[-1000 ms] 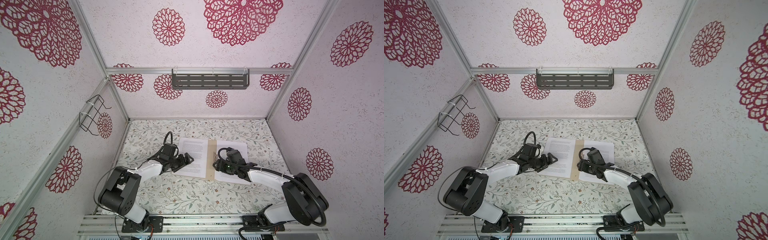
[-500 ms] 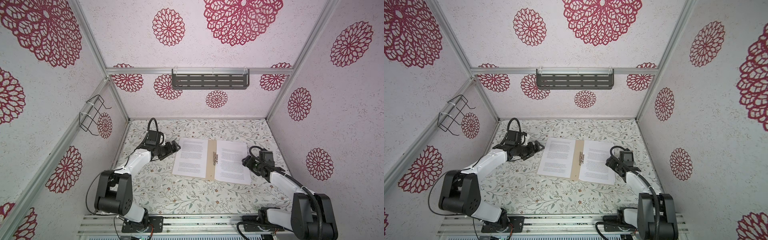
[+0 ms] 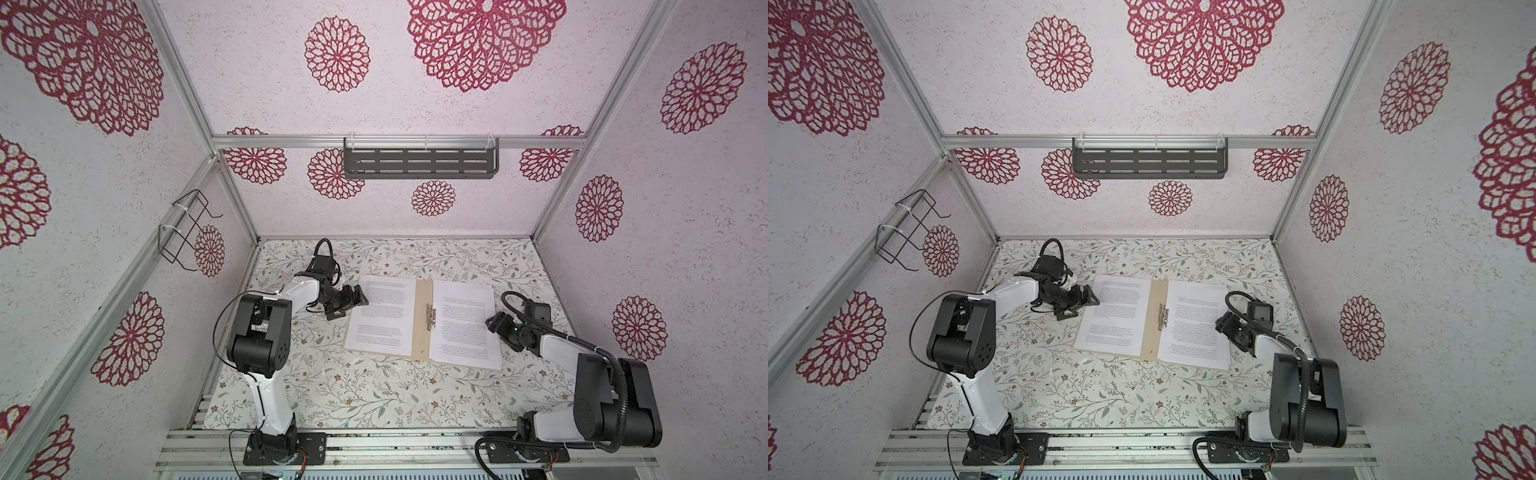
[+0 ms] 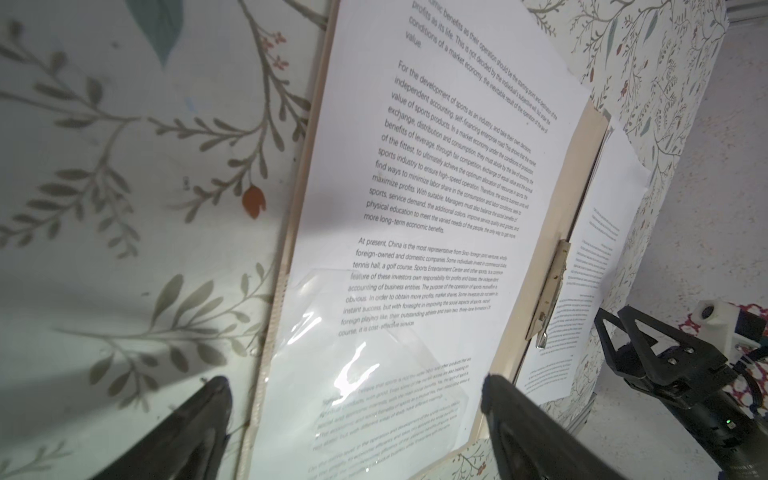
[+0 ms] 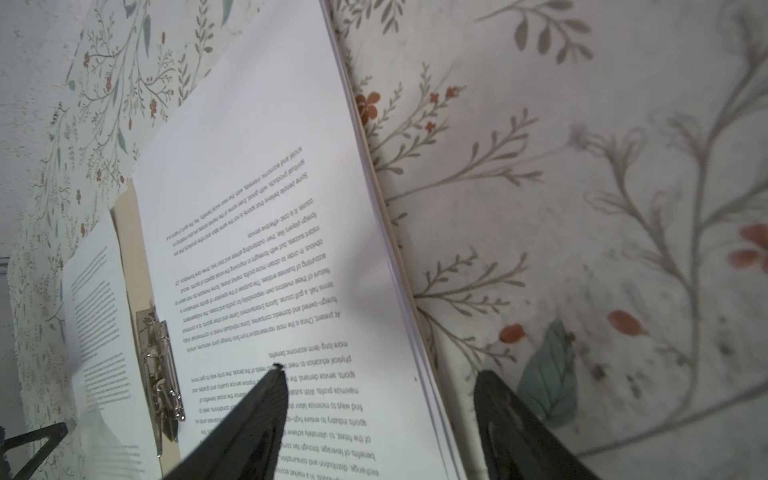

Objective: Put the files into the folder

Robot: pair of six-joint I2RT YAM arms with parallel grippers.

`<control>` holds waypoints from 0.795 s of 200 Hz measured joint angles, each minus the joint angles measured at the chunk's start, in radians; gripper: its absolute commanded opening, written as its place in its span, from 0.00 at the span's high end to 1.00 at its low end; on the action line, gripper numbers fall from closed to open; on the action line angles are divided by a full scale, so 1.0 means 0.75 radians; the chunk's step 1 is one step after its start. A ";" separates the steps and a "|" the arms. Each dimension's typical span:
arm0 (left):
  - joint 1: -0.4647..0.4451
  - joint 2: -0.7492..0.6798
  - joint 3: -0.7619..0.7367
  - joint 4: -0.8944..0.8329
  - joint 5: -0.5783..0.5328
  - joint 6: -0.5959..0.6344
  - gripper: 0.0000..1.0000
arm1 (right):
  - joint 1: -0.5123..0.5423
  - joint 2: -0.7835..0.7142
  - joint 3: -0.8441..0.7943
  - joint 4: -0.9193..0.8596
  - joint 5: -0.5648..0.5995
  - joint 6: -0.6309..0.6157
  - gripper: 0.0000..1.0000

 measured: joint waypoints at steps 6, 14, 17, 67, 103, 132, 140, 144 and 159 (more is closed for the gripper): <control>0.000 0.017 0.014 -0.006 0.004 0.005 0.03 | 0.000 0.014 0.008 0.010 -0.014 -0.007 0.26; 0.000 0.041 0.035 -0.011 0.007 0.011 0.03 | 0.000 0.029 0.017 0.019 -0.030 -0.017 0.26; 0.000 0.054 0.044 -0.013 0.009 0.016 0.03 | 0.000 0.034 0.019 0.020 -0.037 -0.020 0.26; 0.001 0.130 0.119 -0.036 0.068 0.064 0.02 | -0.002 0.086 0.054 0.032 -0.113 -0.067 0.27; 0.011 0.134 0.102 0.008 0.160 0.060 0.03 | -0.017 0.149 0.089 0.079 -0.137 -0.098 0.30; 0.028 0.076 0.012 0.078 0.217 0.006 0.03 | -0.021 0.160 0.089 0.103 -0.142 -0.104 0.30; 0.030 0.057 0.002 0.085 0.226 -0.009 0.03 | -0.021 0.160 0.089 0.104 -0.142 -0.106 0.30; 0.030 0.039 -0.016 0.110 0.233 -0.026 0.03 | -0.019 0.161 0.089 0.104 -0.141 -0.113 0.30; 0.039 -0.067 -0.077 0.166 0.282 -0.091 0.03 | -0.010 0.168 0.097 0.103 -0.140 -0.126 0.31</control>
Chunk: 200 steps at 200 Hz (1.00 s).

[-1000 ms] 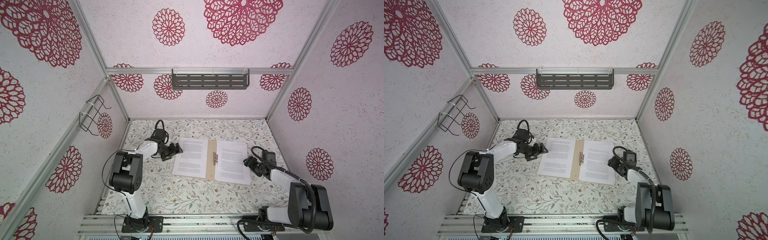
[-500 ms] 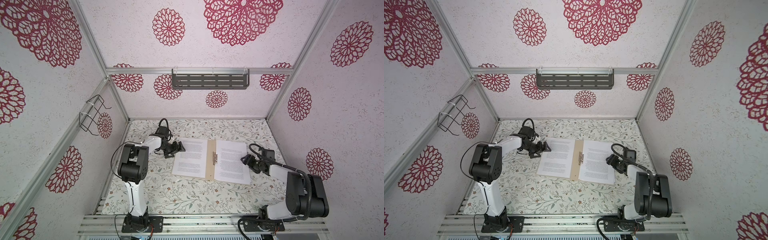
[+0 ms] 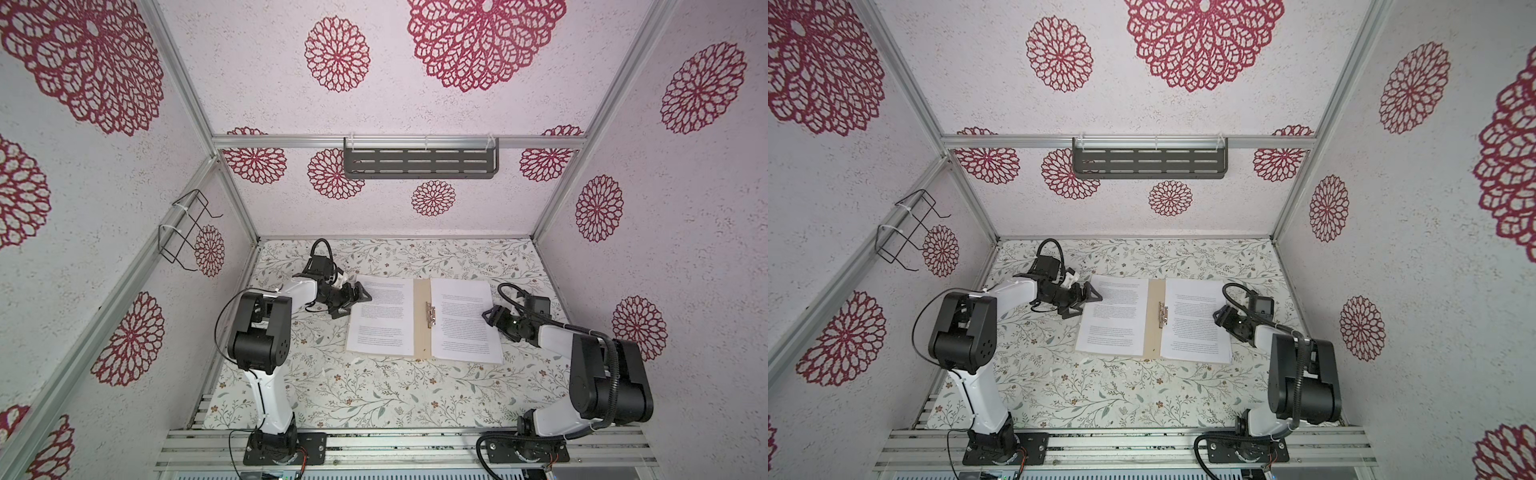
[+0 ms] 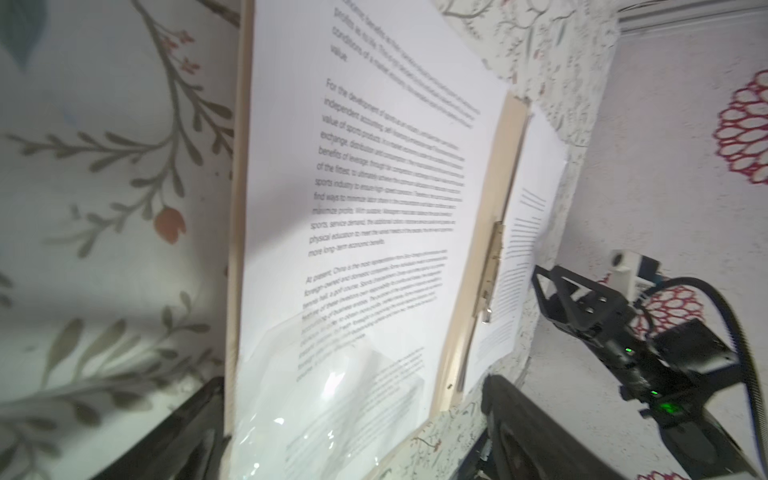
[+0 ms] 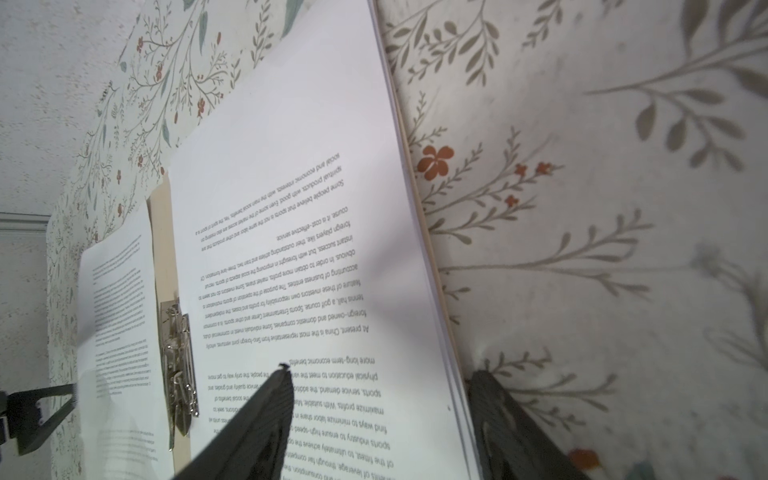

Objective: Put the files into the folder

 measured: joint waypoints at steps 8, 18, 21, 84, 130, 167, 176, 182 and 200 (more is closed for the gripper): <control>0.002 -0.069 -0.028 0.047 0.035 -0.048 0.03 | 0.012 0.007 0.006 0.000 0.000 -0.008 0.31; 0.000 -0.153 -0.056 0.132 0.080 -0.114 0.03 | 0.035 0.015 0.012 0.002 -0.005 -0.009 0.31; -0.002 -0.175 -0.063 0.155 0.095 -0.131 0.03 | 0.042 0.017 0.013 0.003 -0.010 -0.009 0.31; -0.144 -0.421 -0.117 0.394 0.206 -0.349 0.03 | 0.300 0.073 0.057 0.035 -0.042 0.044 0.31; -0.340 -0.429 -0.116 0.418 0.120 -0.371 0.03 | 0.602 0.269 0.234 0.192 0.012 0.244 0.01; -0.414 -0.387 -0.136 0.448 0.050 -0.387 0.03 | 0.679 0.351 0.391 0.215 0.067 0.333 0.01; -0.411 -0.371 -0.137 0.448 0.040 -0.390 0.03 | 0.647 0.316 0.387 0.175 0.103 0.345 0.01; -0.407 -0.364 -0.137 0.448 0.035 -0.390 0.03 | 0.621 0.286 0.379 0.150 0.127 0.349 0.01; -0.381 -0.366 -0.137 0.445 0.033 -0.391 0.03 | 0.506 0.111 0.324 0.049 0.218 0.354 0.01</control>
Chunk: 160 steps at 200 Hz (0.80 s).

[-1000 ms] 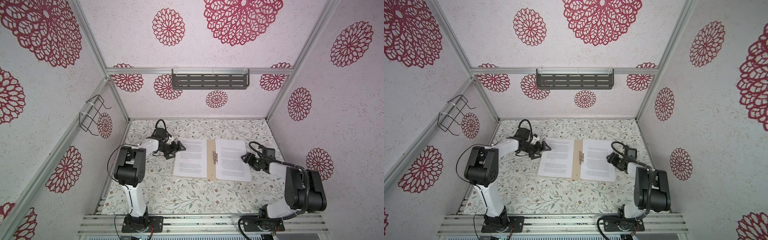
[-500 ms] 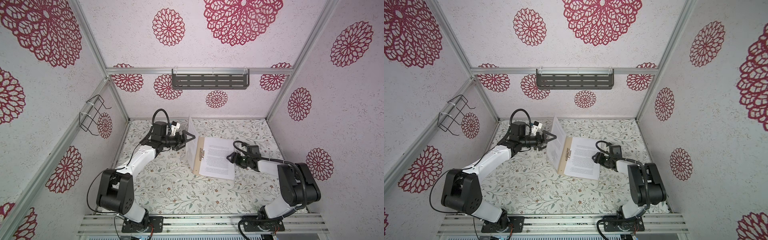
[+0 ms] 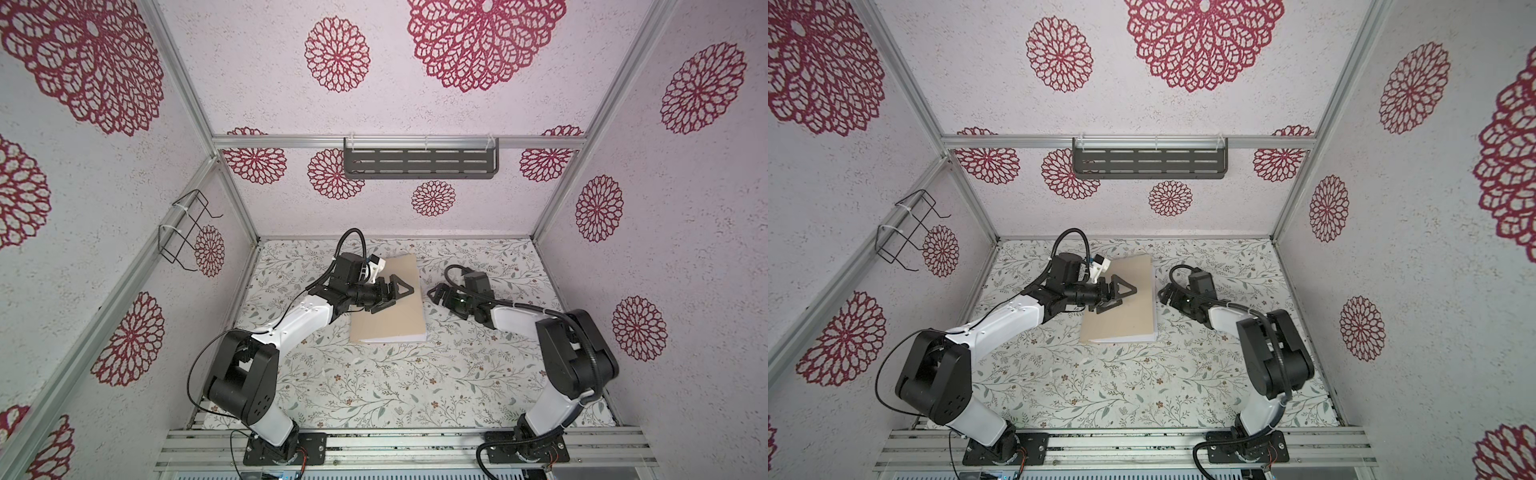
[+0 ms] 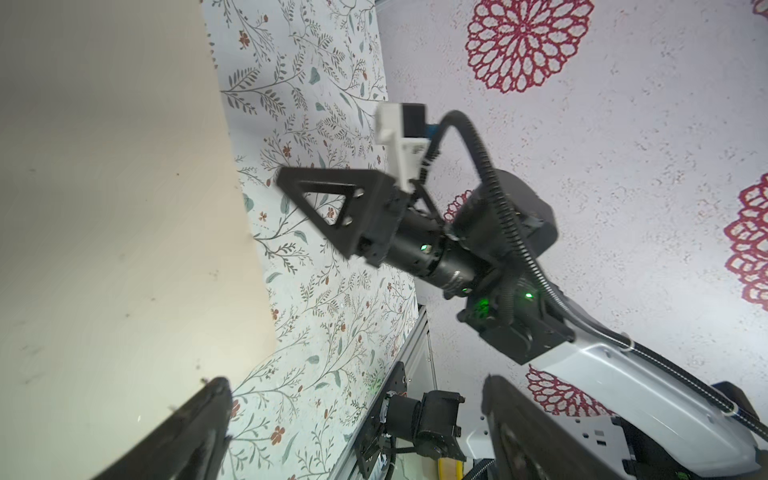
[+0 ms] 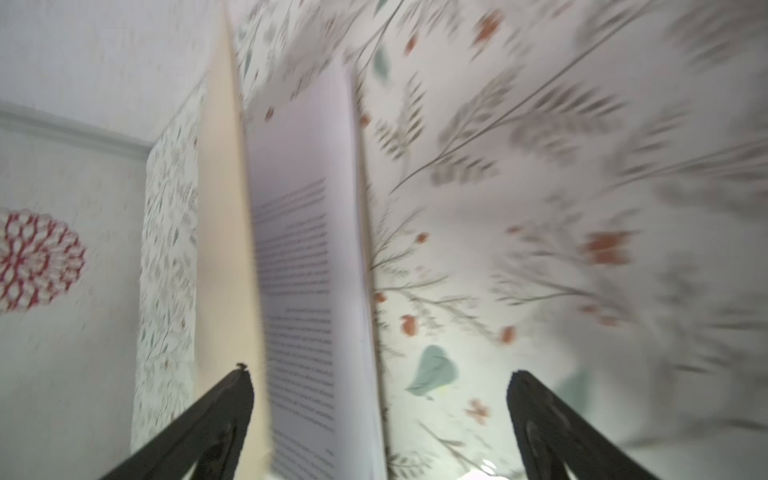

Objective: Put the files into the folder

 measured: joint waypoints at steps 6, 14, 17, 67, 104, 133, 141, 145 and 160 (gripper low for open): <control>0.018 -0.011 -0.001 0.002 0.000 -0.001 0.03 | -0.047 -0.085 -0.023 -0.037 0.030 -0.003 0.01; 0.052 -0.040 -0.009 0.005 -0.001 -0.001 0.03 | -0.106 -0.210 -0.050 -0.073 0.053 -0.015 0.01; 0.070 -0.056 -0.016 0.006 -0.003 -0.001 0.03 | -0.128 -0.254 -0.060 -0.081 0.062 -0.022 0.01; 0.615 -0.547 -0.237 -0.061 -0.377 0.041 0.03 | -0.290 -0.837 -0.181 -0.219 0.384 -0.301 0.01; 0.762 -0.730 -0.583 0.039 -0.968 0.253 0.03 | -0.394 -0.916 -0.594 0.066 0.519 -0.571 0.01; 0.780 -0.624 -0.762 0.164 -1.254 0.447 0.03 | -0.506 -0.808 -0.901 0.343 0.537 -0.616 0.01; 0.797 -0.570 -0.768 0.196 -1.270 0.487 0.03 | -0.532 -0.758 -0.938 0.416 0.539 -0.623 0.01; 0.807 -0.538 -0.771 0.229 -1.282 0.512 0.03 | -0.543 -0.729 -0.951 0.458 0.539 -0.629 0.01; 0.829 -0.463 -0.808 0.413 -1.302 0.582 0.03 | -0.591 -0.627 -0.975 0.633 0.512 -0.628 0.01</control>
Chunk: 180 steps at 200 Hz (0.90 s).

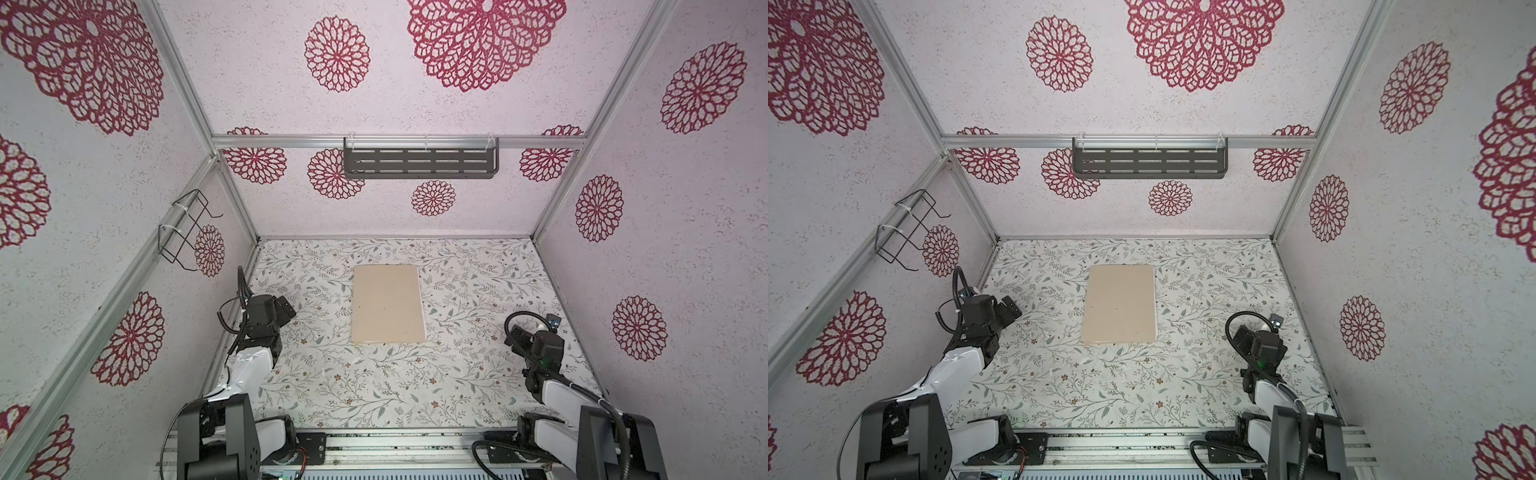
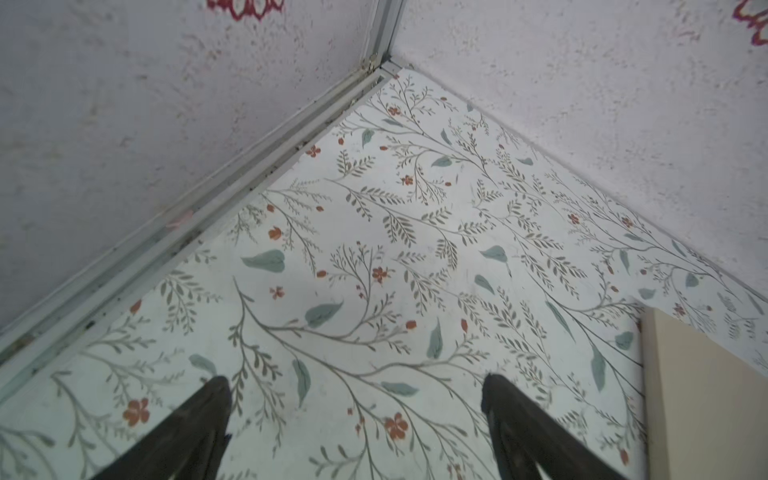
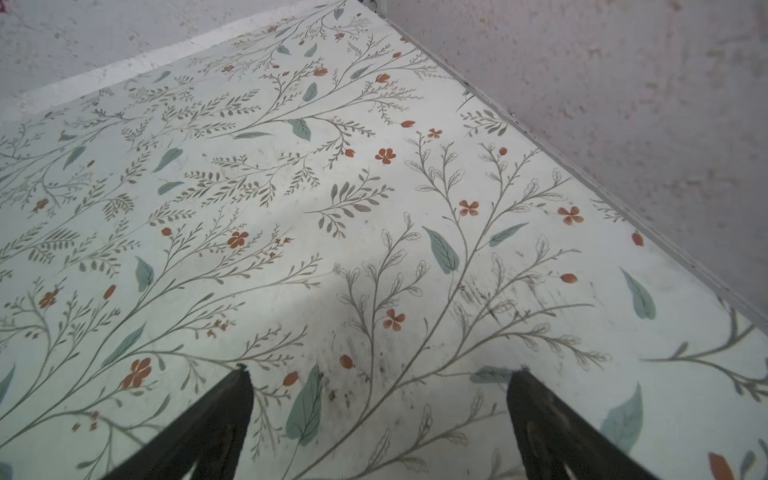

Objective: Put the files into the folder

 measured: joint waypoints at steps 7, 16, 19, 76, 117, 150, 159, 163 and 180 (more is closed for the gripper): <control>0.005 0.037 -0.034 0.117 -0.016 0.029 0.03 | -0.017 0.052 -0.003 0.091 -0.011 0.004 0.01; 0.009 0.084 -0.067 0.224 -0.020 0.056 0.03 | -0.036 0.125 0.001 0.210 -0.035 0.018 0.01; 0.011 0.098 -0.072 0.238 -0.018 0.065 0.03 | -0.043 0.145 0.003 0.239 -0.045 0.022 0.01; 0.006 0.311 -0.123 0.700 0.054 0.235 0.03 | -0.087 0.361 0.228 0.352 -0.172 0.017 0.01; -0.024 0.386 -0.129 0.833 0.077 0.301 0.03 | -0.035 0.444 0.285 0.361 -0.327 -0.089 0.01; -0.060 0.387 -0.129 0.876 0.024 0.338 0.03 | 0.170 0.473 0.246 0.466 -0.295 -0.235 0.01; -0.073 0.387 -0.129 0.885 0.014 0.347 0.03 | 0.189 0.481 0.200 0.545 -0.276 -0.248 0.01; -0.077 0.387 -0.129 0.888 0.010 0.350 0.03 | 0.189 0.486 0.184 0.557 -0.261 -0.252 0.01; -0.087 0.388 -0.129 0.895 -0.002 0.359 0.03 | 0.188 0.509 0.154 0.568 -0.192 -0.262 0.01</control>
